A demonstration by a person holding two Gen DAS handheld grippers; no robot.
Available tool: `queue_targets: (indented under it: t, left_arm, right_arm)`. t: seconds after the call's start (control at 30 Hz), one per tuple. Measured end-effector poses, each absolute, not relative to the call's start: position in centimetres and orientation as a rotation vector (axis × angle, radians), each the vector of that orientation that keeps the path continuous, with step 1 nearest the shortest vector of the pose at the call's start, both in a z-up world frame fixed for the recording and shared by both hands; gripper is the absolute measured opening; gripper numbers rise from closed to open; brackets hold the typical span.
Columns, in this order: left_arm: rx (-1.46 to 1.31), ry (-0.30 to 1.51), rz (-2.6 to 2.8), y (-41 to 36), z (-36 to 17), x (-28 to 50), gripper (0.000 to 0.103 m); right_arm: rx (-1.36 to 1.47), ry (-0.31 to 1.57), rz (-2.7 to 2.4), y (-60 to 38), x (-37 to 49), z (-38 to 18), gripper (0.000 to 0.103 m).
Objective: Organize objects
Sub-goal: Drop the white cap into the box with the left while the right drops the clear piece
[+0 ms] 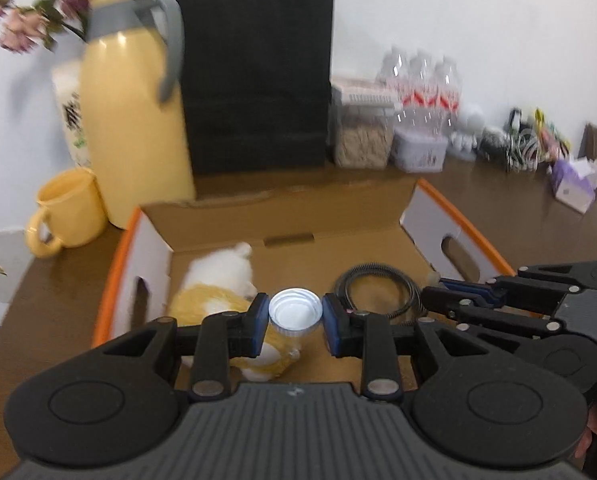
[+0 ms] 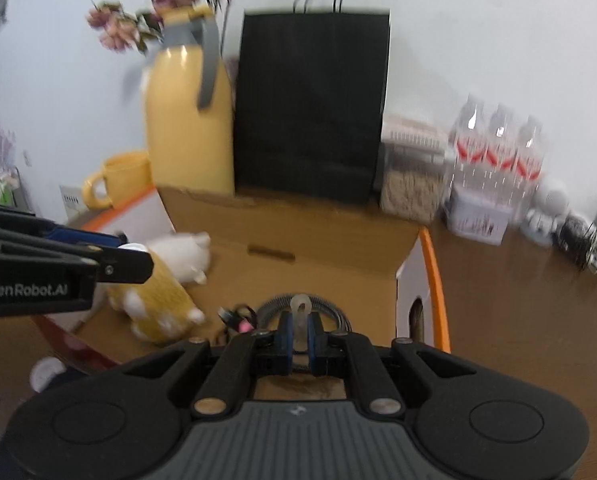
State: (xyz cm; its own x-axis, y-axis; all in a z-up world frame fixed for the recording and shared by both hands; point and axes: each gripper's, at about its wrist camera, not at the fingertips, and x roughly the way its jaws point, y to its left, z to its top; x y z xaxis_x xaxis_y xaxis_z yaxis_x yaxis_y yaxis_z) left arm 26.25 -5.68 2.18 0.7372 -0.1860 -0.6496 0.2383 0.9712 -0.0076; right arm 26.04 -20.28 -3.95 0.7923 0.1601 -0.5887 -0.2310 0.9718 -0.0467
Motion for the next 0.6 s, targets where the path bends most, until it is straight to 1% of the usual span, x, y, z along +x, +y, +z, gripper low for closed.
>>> queue_targets:
  t: [0.2,0.27,0.3,0.33,0.37,0.4,0.43,0.47,0.5,0.53,0.57,0.6]
  left_arm:
    - [0.113,0.759,-0.235,-6.8,0.0,27.3,0.03]
    - [0.119,0.757,-0.241,-6.9,-0.1,27.2,0.03]
    - [0.121,0.755,-0.238,-7.0,-0.1,27.1,0.032]
    - [0.121,0.753,-0.24,-6.9,0.0,27.0,0.037]
    - [0.119,0.748,-0.244,-6.8,0.1,26.9,0.04]
    - [0.118,0.742,-0.242,-6.7,0.2,26.8,0.048]
    - [0.12,0.738,-0.236,-6.8,0.3,26.8,0.058]
    - [0.123,0.731,-0.23,-6.7,0.4,26.7,0.062]
    - [0.126,0.722,-0.217,-6.6,0.6,26.5,0.071]
    - [0.125,0.715,-0.21,-6.4,0.7,26.5,0.088]
    - [0.117,0.702,-0.207,-6.2,0.9,26.3,0.095]
    - [0.106,0.68,-0.204,-5.9,1.2,26.0,0.103]
  right_arm:
    - [-0.13,0.683,0.204,-20.3,27.4,-5.7,0.007]
    - [-0.131,0.69,0.208,-20.3,27.4,-5.9,0.009]
    - [-0.133,0.692,0.207,-20.4,27.4,-5.9,0.013]
    - [-0.134,0.691,0.205,-20.4,27.3,-6.0,0.017]
    - [-0.134,0.687,0.205,-20.5,27.2,-6.0,0.018]
    - [-0.131,0.682,0.205,-20.6,27.2,-5.9,0.021]
    - [-0.128,0.678,0.205,-20.6,27.1,-5.9,0.027]
    - [-0.125,0.673,0.203,-20.7,27.0,-5.8,0.031]
    - [-0.121,0.665,0.202,-20.8,26.8,-5.7,0.039]
    - [-0.119,0.661,0.199,-20.9,26.8,-5.6,0.045]
    - [-0.119,0.66,0.195,-21.0,26.6,-5.6,0.05]
    - [-0.115,0.659,0.199,-21.0,26.6,-5.5,0.065]
